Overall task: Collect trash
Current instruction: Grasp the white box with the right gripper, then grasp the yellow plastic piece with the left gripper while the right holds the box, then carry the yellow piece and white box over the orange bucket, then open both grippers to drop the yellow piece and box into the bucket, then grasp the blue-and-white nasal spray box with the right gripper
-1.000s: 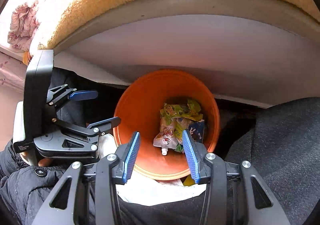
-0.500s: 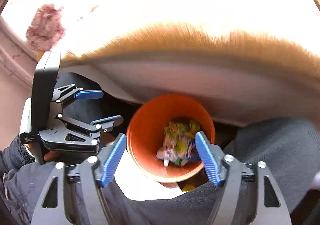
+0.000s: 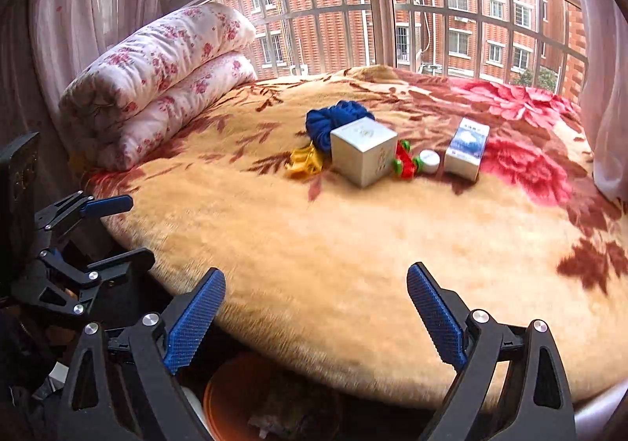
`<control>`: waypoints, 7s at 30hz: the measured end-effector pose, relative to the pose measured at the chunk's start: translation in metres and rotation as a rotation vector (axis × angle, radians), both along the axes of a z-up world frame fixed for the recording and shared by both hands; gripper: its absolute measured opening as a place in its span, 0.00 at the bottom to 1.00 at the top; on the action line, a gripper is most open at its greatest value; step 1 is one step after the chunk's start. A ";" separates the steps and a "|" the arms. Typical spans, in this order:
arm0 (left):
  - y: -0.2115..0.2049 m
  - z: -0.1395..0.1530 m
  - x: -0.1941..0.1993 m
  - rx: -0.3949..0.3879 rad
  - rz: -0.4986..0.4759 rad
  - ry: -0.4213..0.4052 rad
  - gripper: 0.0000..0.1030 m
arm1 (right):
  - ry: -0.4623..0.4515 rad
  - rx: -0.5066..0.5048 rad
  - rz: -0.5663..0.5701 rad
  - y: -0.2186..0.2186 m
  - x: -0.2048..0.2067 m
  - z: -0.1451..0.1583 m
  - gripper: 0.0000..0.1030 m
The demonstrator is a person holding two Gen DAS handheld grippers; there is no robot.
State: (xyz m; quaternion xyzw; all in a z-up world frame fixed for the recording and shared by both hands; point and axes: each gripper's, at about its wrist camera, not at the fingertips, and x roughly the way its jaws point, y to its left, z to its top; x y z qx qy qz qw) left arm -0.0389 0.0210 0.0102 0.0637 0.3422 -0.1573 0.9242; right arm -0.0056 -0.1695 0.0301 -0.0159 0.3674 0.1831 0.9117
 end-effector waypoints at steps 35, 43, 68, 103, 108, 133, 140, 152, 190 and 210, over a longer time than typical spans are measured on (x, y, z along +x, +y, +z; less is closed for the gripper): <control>-0.016 -0.030 0.138 -0.026 0.107 0.142 0.90 | 0.053 -0.227 0.229 0.049 0.227 -0.058 0.72; -0.017 -0.035 0.146 -0.015 0.135 0.170 0.89 | 0.031 -0.158 0.159 0.033 0.217 -0.045 0.65; -0.055 -0.057 0.239 -0.039 0.335 0.342 0.89 | -0.117 0.084 -0.047 -0.062 0.066 0.010 0.63; -0.035 -0.007 0.062 -0.093 0.069 0.134 0.46 | -0.038 0.131 -0.045 -0.017 -0.033 -0.008 0.63; -0.030 -0.015 0.018 -0.059 0.046 0.136 0.46 | -0.008 0.115 -0.036 -0.007 -0.061 -0.014 0.63; -0.027 -0.138 -0.065 0.097 -0.183 0.424 0.46 | 0.353 0.067 -0.047 0.012 -0.124 -0.130 0.63; -0.024 -0.177 -0.043 0.098 -0.168 0.559 0.46 | 0.466 0.086 -0.090 0.008 -0.105 -0.170 0.63; -0.024 -0.188 -0.039 0.083 -0.174 0.634 0.79 | 0.502 0.065 -0.065 0.017 -0.090 -0.182 0.72; -0.030 0.031 0.083 -0.016 0.092 -0.034 0.90 | 0.039 0.054 -0.325 -0.087 0.110 0.002 0.95; -0.038 -0.006 0.201 -0.070 0.178 0.099 0.90 | 0.265 0.067 -0.469 -0.107 0.295 -0.060 0.81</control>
